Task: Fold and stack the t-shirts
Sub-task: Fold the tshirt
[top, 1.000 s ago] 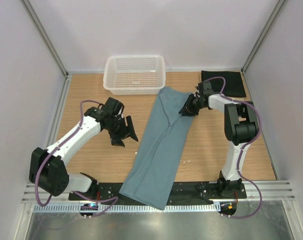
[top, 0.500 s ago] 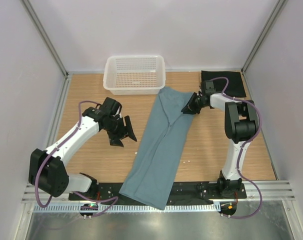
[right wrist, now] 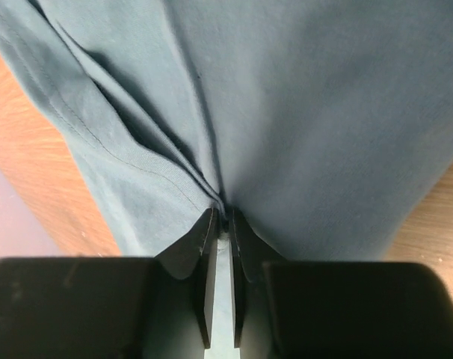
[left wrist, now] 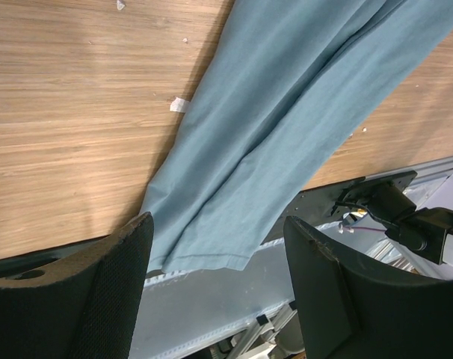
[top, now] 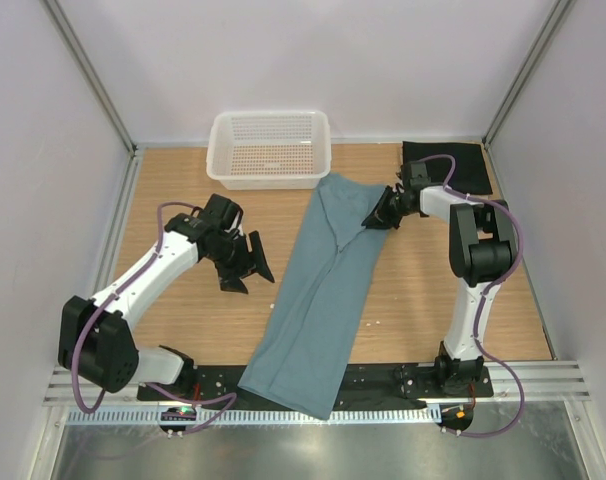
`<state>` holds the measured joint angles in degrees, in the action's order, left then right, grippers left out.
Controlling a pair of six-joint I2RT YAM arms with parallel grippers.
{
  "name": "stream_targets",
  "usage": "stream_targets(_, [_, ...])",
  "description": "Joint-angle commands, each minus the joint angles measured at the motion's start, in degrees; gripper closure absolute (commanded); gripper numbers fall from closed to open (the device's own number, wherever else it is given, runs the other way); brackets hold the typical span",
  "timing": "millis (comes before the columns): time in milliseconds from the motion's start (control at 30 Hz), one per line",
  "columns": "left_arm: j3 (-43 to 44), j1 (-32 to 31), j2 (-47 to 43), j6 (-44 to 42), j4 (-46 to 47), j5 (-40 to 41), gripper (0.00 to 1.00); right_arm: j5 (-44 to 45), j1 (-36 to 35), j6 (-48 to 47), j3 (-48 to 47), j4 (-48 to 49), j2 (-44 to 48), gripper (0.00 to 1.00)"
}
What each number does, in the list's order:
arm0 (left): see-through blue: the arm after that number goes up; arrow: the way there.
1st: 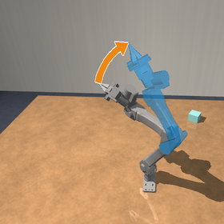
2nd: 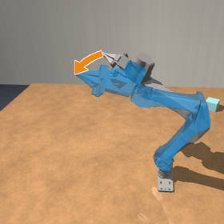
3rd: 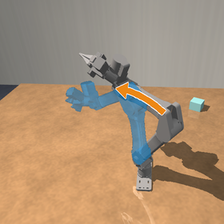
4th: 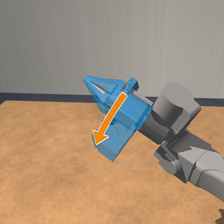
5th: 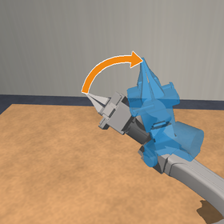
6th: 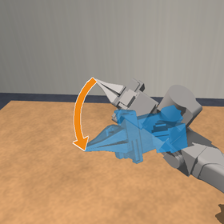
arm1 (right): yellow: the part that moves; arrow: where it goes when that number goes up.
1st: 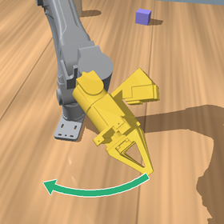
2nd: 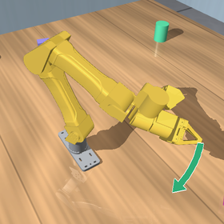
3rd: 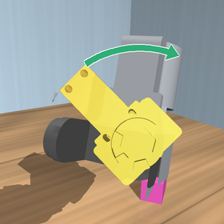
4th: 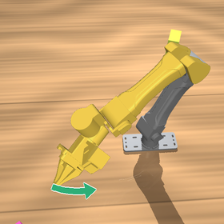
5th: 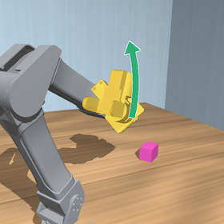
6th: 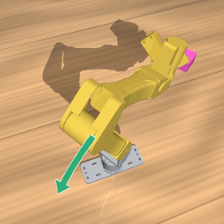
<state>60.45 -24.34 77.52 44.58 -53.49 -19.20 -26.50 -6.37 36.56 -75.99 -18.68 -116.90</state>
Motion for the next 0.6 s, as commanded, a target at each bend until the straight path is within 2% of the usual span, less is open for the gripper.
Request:
stream_targets(0, [0.73,0.43,0.09,-0.54,0.94,-1.63,0.28,1.27,-0.31,-2.10,-2.76,-4.51,4.04,0.85])
stream_targets(100, [0.38,0.61,0.09,-0.37,1.11,-1.45,0.28,3.38,-0.48,-1.84,-0.05,-7.69,8.52,0.87])
stream_targets(233, [-0.15,0.70,0.53,0.07,2.16,-2.06,0.28,4.88,-1.36,-0.96,5.32,-5.05,9.42,0.88])
stream_targets(333, [0.72,0.96,1.76,0.16,2.17,-3.03,0.28,6.28,-3.02,-2.19,4.88,-5.32,9.76,0.88])
stream_targets(567, [0.81,0.96,3.08,1.48,3.66,-4.53,0.29,9.71,-4.87,-7.98,-2.67,-9.63,8.44,0.86])
